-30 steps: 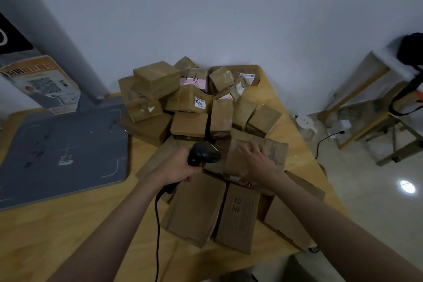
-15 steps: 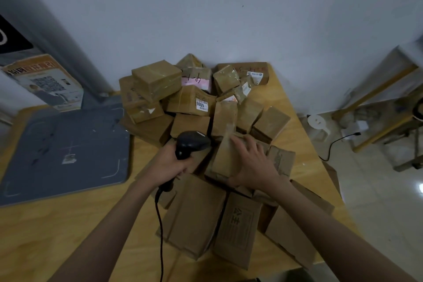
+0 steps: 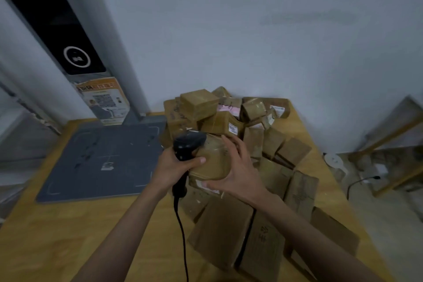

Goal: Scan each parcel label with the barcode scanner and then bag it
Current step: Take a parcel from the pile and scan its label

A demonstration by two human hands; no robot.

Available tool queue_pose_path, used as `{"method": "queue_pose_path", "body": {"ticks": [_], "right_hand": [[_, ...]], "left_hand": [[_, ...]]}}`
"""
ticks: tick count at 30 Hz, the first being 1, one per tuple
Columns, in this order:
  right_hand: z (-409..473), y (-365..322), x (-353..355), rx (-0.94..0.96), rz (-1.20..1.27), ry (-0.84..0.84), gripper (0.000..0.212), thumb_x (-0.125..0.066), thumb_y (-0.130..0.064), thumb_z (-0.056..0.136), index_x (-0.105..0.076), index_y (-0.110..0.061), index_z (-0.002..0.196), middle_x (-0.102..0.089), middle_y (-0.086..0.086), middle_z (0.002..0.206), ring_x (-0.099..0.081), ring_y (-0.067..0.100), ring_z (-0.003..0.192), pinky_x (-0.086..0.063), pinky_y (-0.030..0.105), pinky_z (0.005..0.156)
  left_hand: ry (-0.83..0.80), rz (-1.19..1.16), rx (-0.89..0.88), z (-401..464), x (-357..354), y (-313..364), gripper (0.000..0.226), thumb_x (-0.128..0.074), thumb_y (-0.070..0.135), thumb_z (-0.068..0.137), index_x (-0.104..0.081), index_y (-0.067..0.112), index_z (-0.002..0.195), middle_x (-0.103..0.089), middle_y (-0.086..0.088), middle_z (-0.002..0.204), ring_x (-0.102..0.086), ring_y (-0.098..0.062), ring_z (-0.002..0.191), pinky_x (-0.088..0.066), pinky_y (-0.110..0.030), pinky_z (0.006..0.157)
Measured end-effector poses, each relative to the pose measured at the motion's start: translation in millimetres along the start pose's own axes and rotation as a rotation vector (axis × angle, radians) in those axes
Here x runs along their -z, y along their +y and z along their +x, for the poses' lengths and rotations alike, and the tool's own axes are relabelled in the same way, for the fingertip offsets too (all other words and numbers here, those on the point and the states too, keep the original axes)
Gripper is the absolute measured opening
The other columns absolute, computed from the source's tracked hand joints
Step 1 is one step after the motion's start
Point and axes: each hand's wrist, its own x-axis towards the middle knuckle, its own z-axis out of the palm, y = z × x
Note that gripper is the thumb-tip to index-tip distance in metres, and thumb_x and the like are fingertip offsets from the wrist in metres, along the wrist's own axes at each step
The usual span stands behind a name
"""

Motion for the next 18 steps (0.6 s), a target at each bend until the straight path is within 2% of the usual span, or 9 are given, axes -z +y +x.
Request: {"method": "queue_pose_path", "body": {"ticks": [2, 5, 7, 9, 12, 14, 16, 18], "right_hand": [[4.1, -12.5, -5.0, -0.051, 0.172, 0.037, 0.119, -0.075, -0.076, 0.062, -0.014, -0.037, 0.157, -0.007, -0.02, 0.159, -0.021, 0.007, 0.145, -0.037, 0.036, 0.111], [11.4, -25.6, -11.4, -0.181, 0.516, 0.12, 0.096, -0.071, -0.065, 0.077, -0.028, -0.029, 0.154, -0.032, -0.008, 0.154, -0.039, 0.01, 0.139, -0.043, 0.038, 0.111], [14.1, -37.3, -10.7, -0.277, 0.732, 0.07, 0.07, -0.069, -0.045, 0.09, -0.04, -0.025, 0.15, -0.05, -0.002, 0.145, -0.054, 0.012, 0.128, -0.048, 0.035, 0.106], [12.5, -47.7, -10.7, -0.297, 0.91, -0.06, 0.056, -0.066, -0.037, 0.095, -0.046, -0.034, 0.147, -0.064, -0.005, 0.133, -0.064, 0.012, 0.117, -0.052, 0.035, 0.101], [8.6, -55.3, -15.0, -0.28, 1.055, -0.207, 0.066, -0.068, -0.043, 0.092, -0.034, -0.056, 0.147, -0.063, -0.008, 0.136, -0.062, 0.018, 0.122, -0.05, 0.05, 0.104], [5.8, -59.3, -15.0, -0.267, 1.067, -0.197, 0.07, -0.07, -0.042, 0.091, -0.032, -0.058, 0.147, -0.063, -0.009, 0.135, -0.064, 0.018, 0.12, -0.051, 0.053, 0.102], [3.6, -65.5, -11.3, -0.24, 1.014, -0.117, 0.073, -0.073, -0.037, 0.089, -0.034, -0.052, 0.148, -0.066, -0.008, 0.13, -0.068, 0.014, 0.112, -0.056, 0.047, 0.096], [3.6, -71.8, -6.6, -0.231, 0.91, -0.031, 0.08, -0.078, -0.034, 0.086, -0.031, -0.045, 0.15, -0.063, -0.005, 0.13, -0.067, 0.013, 0.11, -0.06, 0.035, 0.084]], "left_hand": [[0.038, -0.039, 0.013, -5.8, 15.6, -0.2, 0.051, -0.093, 0.038, 0.061, -0.075, 0.018, 0.104, -0.077, -0.001, 0.1, -0.072, -0.019, 0.097, -0.057, -0.044, 0.088], [0.116, -0.14, 0.014, -12.3, 36.0, 4.1, 0.043, -0.088, 0.022, 0.071, -0.072, 0.012, 0.109, -0.076, -0.003, 0.1, -0.073, -0.016, 0.091, -0.058, -0.025, 0.069], [0.148, -0.153, -0.022, -16.3, 46.6, 8.3, 0.042, -0.086, 0.02, 0.073, -0.071, 0.01, 0.11, -0.075, -0.003, 0.102, -0.073, -0.014, 0.091, -0.055, -0.021, 0.066], [0.165, -0.128, -0.066, -19.3, 53.8, 10.3, 0.039, -0.087, 0.02, 0.072, -0.072, 0.01, 0.108, -0.075, -0.002, 0.101, -0.072, -0.009, 0.088, -0.054, -0.017, 0.065], [0.188, -0.126, -0.111, -23.2, 61.1, 12.7, 0.034, -0.087, 0.015, 0.072, -0.072, 0.008, 0.101, -0.075, -0.003, 0.096, -0.072, -0.006, 0.082, -0.054, -0.014, 0.063], [0.18, -0.125, -0.137, -24.4, 64.7, 15.3, 0.036, -0.087, 0.013, 0.072, -0.072, 0.006, 0.103, -0.075, -0.004, 0.097, -0.073, -0.008, 0.084, -0.055, -0.015, 0.063], [0.183, -0.148, -0.156, -25.6, 68.2, 17.9, 0.036, -0.086, 0.011, 0.072, -0.072, 0.005, 0.106, -0.075, -0.005, 0.098, -0.074, -0.011, 0.084, -0.055, -0.017, 0.064], [0.199, -0.128, -0.173, -24.6, 70.9, 20.1, 0.031, -0.086, 0.014, 0.073, -0.073, 0.007, 0.101, -0.076, -0.006, 0.094, -0.074, -0.018, 0.085, -0.059, -0.026, 0.067]]}}
